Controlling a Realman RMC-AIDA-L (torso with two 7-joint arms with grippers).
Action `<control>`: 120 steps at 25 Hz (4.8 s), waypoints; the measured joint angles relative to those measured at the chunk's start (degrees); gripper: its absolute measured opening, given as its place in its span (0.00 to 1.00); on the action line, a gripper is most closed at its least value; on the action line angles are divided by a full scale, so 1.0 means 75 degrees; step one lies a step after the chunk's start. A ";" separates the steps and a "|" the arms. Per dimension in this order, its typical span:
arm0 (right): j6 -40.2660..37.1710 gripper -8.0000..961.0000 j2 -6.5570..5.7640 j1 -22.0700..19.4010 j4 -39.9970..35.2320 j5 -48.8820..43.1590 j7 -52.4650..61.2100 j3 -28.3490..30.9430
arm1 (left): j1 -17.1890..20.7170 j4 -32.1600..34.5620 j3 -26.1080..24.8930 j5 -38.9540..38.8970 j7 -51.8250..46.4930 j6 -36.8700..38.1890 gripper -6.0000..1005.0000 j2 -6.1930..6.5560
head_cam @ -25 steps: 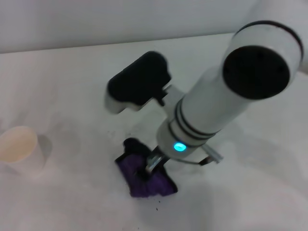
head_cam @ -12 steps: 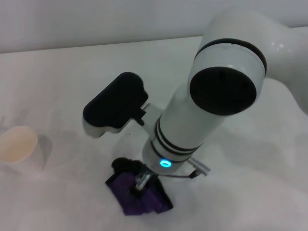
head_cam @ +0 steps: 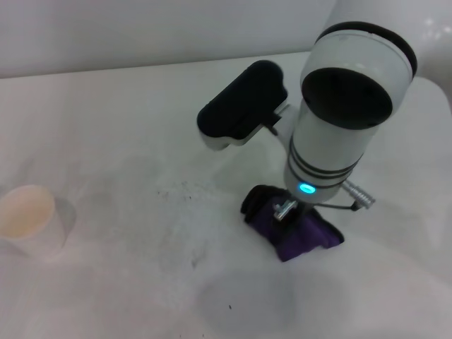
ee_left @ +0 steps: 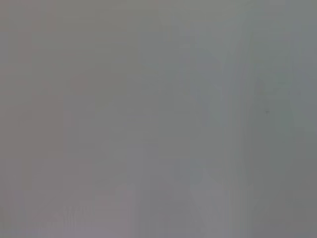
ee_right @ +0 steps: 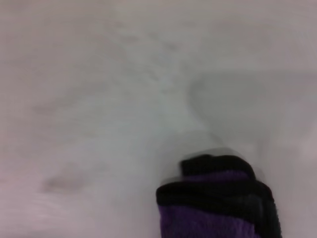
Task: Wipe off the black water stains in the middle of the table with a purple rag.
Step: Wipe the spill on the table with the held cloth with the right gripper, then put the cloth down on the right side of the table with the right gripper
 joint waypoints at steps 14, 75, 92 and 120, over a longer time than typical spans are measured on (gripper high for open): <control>-0.0833 0.10 0.0000 0.0400 -0.0221 0.2297 -0.0224 -0.1026 | 0.0029 0.0002 0.0005 0.0037 0.0000 0.0010 0.88 0.0004; -0.3670 0.14 0.0000 0.2123 0.1627 0.5623 -0.1883 -0.2161 | -0.0009 -0.0036 0.0004 0.0019 0.0000 0.0009 0.88 -0.0009; -0.3727 0.16 0.0001 0.2636 0.3415 0.3327 -0.1053 -0.1233 | 0.0004 -0.0069 0.0004 0.0025 0.0000 0.0141 0.88 -0.0009; 0.0505 0.19 -0.0117 -0.1675 -0.0400 -0.2461 -0.1533 0.3825 | -0.0042 -0.0010 0.0004 -0.0005 0.0000 0.0306 0.88 -0.0009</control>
